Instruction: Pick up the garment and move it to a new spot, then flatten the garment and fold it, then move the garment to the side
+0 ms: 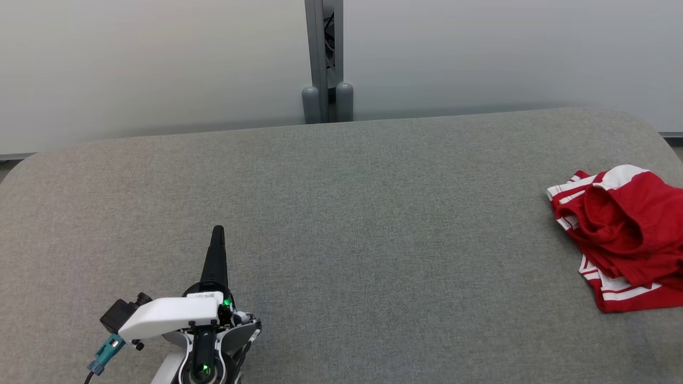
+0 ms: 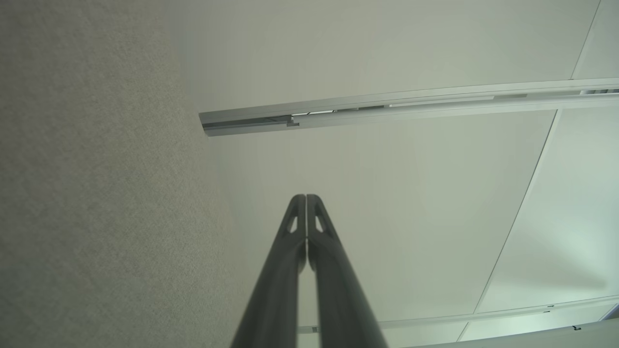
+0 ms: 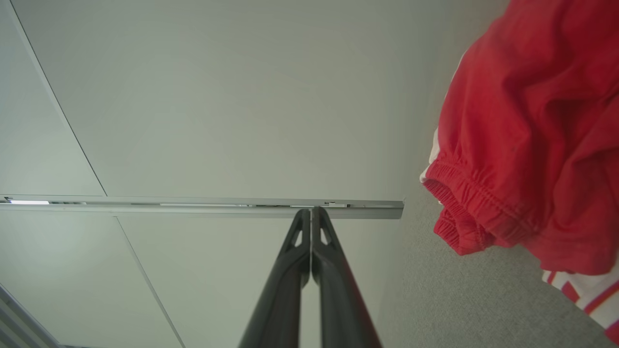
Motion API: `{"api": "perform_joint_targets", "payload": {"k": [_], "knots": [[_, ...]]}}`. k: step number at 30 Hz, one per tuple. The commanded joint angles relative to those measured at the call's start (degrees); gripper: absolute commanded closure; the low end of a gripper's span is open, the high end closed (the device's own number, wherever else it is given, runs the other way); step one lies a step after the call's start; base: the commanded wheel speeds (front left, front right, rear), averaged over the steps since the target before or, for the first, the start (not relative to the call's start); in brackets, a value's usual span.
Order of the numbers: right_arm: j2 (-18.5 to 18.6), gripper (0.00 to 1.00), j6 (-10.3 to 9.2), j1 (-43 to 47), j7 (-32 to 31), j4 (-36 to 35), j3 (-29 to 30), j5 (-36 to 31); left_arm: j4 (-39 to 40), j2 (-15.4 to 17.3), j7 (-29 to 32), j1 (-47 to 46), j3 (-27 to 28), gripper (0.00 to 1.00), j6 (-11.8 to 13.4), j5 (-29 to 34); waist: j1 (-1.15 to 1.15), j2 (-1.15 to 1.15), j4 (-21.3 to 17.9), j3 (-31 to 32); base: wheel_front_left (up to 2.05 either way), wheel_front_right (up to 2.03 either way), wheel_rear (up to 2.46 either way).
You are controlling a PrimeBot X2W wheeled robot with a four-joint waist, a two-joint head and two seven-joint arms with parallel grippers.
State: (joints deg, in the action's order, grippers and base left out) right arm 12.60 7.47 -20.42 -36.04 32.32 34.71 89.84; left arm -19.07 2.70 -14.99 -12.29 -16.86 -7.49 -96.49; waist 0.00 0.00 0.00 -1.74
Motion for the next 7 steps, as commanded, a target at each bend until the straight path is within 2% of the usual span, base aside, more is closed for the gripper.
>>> {"api": "perform_joint_targets", "payload": {"k": [1, 7], "knots": [[0.36, 1.0, 0.04, -0.07, -0.28, 0.03, 0.12, 0.31, -0.02, 0.13, -0.04, -1.06, 0.2, 1.0, -0.27, -0.23, 0.0, 0.0, 0.0, 0.0, 0.0, 0.0, 0.0], [0.36, 1.0, 0.04, -0.07, -0.28, 0.03, 0.12, 0.31, -0.02, 0.13, -0.05, -1.06, 0.2, 1.0, -0.27, -0.23, 0.0, 0.0, 0.0, 0.0, 0.0, 0.0, 0.0]]}}
